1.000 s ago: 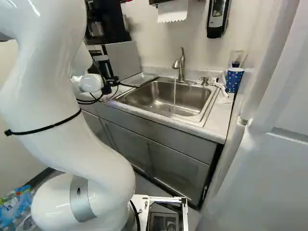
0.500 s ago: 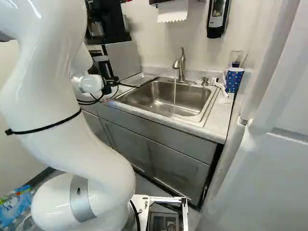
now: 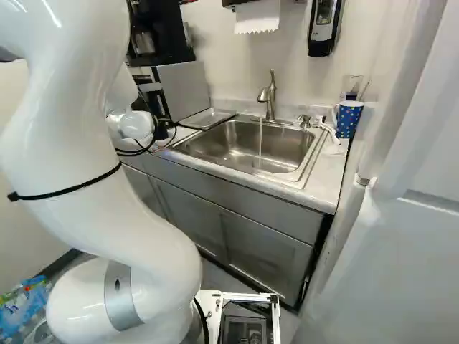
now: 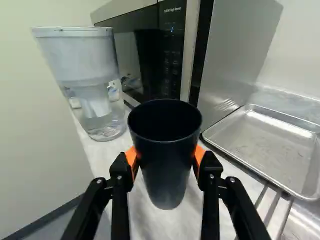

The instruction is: Rinse the cup and place it in the tray

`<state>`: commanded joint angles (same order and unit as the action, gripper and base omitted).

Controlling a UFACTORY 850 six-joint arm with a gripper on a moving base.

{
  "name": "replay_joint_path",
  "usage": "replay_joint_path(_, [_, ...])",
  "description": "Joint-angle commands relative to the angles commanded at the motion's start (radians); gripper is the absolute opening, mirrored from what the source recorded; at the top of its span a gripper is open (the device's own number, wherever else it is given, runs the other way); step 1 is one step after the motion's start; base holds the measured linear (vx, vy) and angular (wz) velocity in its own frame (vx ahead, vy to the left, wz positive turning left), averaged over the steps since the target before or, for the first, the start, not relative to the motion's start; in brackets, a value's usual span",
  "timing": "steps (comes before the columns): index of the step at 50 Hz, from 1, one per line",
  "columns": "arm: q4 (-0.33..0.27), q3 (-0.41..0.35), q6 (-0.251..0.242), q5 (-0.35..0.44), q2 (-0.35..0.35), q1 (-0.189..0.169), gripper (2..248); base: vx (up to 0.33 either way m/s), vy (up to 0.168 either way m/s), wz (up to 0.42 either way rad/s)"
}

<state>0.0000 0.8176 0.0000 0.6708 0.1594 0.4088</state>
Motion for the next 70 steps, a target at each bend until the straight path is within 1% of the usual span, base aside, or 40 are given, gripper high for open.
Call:
replay_joint_path(1, [0.0,0.0,0.0,0.0,0.0,0.0,123,0.0,0.0,0.0])
replay_joint_path(15, [0.0,0.0,0.0,0.0,-0.001,0.0,123,0.0,0.0,0.0])
replay_joint_path(31, [0.0,0.006,0.0,-0.001,-0.024,0.0,123,0.0,0.0,0.0])
replay_joint_path(43, [0.0,0.011,0.0,-0.028,-0.044,-0.001,123,0.0,0.0,0.0])
replay_joint_path(60, [0.0,0.009,0.0,-0.065,-0.082,-0.017,123,0.0,0.0,0.0])
replay_joint_path(70, [0.0,0.003,0.0,-0.069,-0.109,-0.033,123,0.0,0.0,0.0])
